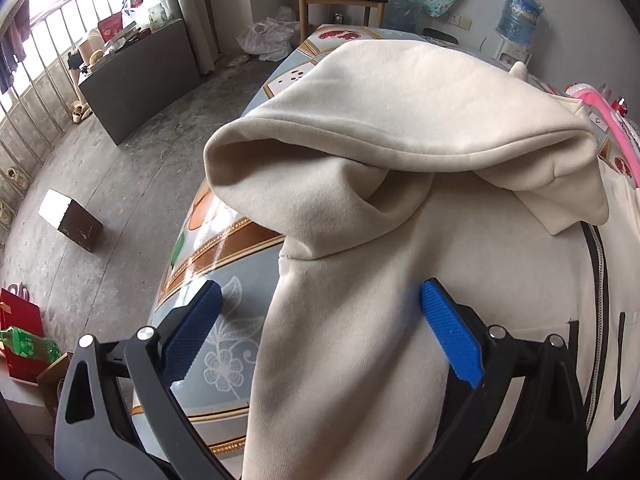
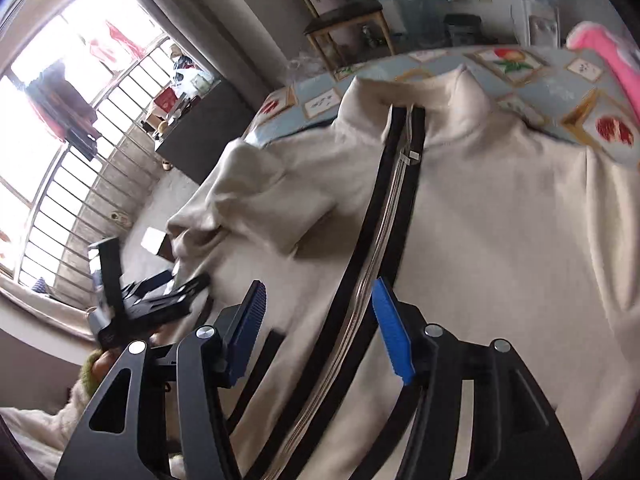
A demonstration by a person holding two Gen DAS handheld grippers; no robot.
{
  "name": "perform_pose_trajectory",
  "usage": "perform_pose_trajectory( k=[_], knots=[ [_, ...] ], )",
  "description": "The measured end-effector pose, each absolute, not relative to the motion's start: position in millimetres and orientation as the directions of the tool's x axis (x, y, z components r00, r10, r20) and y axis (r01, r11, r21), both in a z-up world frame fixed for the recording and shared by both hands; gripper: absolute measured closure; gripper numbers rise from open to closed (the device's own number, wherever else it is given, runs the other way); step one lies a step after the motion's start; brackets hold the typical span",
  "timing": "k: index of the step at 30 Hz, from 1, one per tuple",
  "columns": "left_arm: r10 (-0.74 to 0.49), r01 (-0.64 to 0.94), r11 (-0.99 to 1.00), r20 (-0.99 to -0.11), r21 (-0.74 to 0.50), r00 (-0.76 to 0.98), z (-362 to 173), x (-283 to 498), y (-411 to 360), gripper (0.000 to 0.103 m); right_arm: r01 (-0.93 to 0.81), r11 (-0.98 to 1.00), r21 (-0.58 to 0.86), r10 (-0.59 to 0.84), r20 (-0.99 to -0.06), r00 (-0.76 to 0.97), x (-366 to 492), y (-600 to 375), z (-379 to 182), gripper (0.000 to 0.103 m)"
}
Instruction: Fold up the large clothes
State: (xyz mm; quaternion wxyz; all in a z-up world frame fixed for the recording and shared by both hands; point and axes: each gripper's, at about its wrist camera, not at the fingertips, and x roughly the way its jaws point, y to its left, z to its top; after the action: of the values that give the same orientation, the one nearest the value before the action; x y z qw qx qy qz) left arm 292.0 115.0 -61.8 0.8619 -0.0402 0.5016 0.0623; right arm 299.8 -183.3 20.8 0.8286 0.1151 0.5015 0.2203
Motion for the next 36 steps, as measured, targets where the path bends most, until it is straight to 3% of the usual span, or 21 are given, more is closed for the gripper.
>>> perform_pose_trajectory(
  k=[6, 10, 11, 12, 15, 18, 21, 22, 24, 27, 30, 31, 33, 36],
  knots=[
    [0.065, -0.147, 0.989, -0.865, -0.010, 0.497, -62.6, 294.0, 113.4, 0.006, -0.452, 0.851, 0.269, 0.443, -0.830, 0.340, 341.4, -112.2, 4.3, 0.031],
    [0.063, -0.143, 0.990, -0.865, -0.010, 0.497, -63.5, 292.7, 113.4, 0.006, -0.509, 0.860, 0.044, 0.286, -0.868, 0.407, 355.4, -73.1, -3.3, 0.032],
    [0.063, -0.145, 0.989, -0.866, -0.011, 0.496, -64.1, 292.6, 113.8, 0.006, -0.513, 0.858, 0.012, 0.260, -0.873, 0.414, 358.4, -69.3, -4.3, 0.057],
    [0.066, -0.148, 0.989, -0.866, -0.009, 0.497, -64.3, 291.8, 113.7, 0.006, -0.516, 0.856, -0.031, 0.212, -0.890, 0.405, 364.1, -62.8, -5.0, 0.090],
    [0.076, -0.155, 0.988, -0.862, -0.004, 0.501, -64.5, 289.3, 111.4, 0.006, -0.478, 0.867, -0.140, 0.143, -0.850, 0.507, 369.9, -60.2, 27.3, 0.095],
    [0.075, -0.157, 0.988, -0.864, -0.005, 0.498, -63.9, 289.3, 111.5, 0.006, -0.453, 0.860, -0.234, 0.165, -0.712, 0.682, 347.8, -74.6, 111.0, 0.095],
    [0.071, -0.155, 0.988, -0.868, -0.007, 0.492, -62.6, 290.8, 111.6, 0.006, -0.429, 0.827, -0.363, 0.154, -0.588, 0.794, 302.7, -93.4, 157.4, 0.095],
    [0.071, -0.151, 0.988, -0.869, -0.005, 0.491, -62.2, 290.5, 111.3, 0.006, -0.433, 0.803, -0.410, 0.144, -0.571, 0.808, 283.7, -102.0, 159.8, 0.094],
    [0.066, -0.144, 0.990, -0.872, -0.005, 0.485, -60.9, 292.7, 113.0, 0.006, -0.470, 0.763, -0.444, 0.106, -0.631, 0.769, 258.3, -118.5, 139.2, 0.094],
    [0.058, -0.134, 0.991, -0.879, -0.007, 0.473, -60.1, 292.2, 114.5, 0.006, -0.547, 0.761, -0.350, 0.023, -0.827, 0.561, 239.8, -154.6, 67.8, 0.078],
    [0.051, -0.123, 0.992, -0.885, -0.007, 0.463, -58.7, 292.0, 116.6, 0.006, -0.428, 0.894, -0.133, 0.025, -0.938, 0.345, 236.7, -207.3, 13.4, 0.074],
    [0.050, -0.122, 0.992, -0.887, -0.008, 0.459, -58.0, 292.0, 117.4, 0.006, -0.357, 0.934, -0.028, 0.088, -0.949, 0.304, 238.5, -224.3, 7.7, 0.073],
    [0.048, -0.125, 0.992, -0.891, -0.010, 0.452, -57.0, 288.9, 120.4, 0.006, -0.148, 0.961, 0.234, 0.266, -0.929, 0.258, 245.8, -263.9, -2.8, 0.055],
    [0.063, -0.136, 0.991, -0.890, 0.001, 0.452, -55.9, 280.1, 123.1, 0.006, 0.072, 0.889, 0.452, 0.416, -0.863, 0.286, 259.5, -300.2, -19.0, 0.053]
  ],
)
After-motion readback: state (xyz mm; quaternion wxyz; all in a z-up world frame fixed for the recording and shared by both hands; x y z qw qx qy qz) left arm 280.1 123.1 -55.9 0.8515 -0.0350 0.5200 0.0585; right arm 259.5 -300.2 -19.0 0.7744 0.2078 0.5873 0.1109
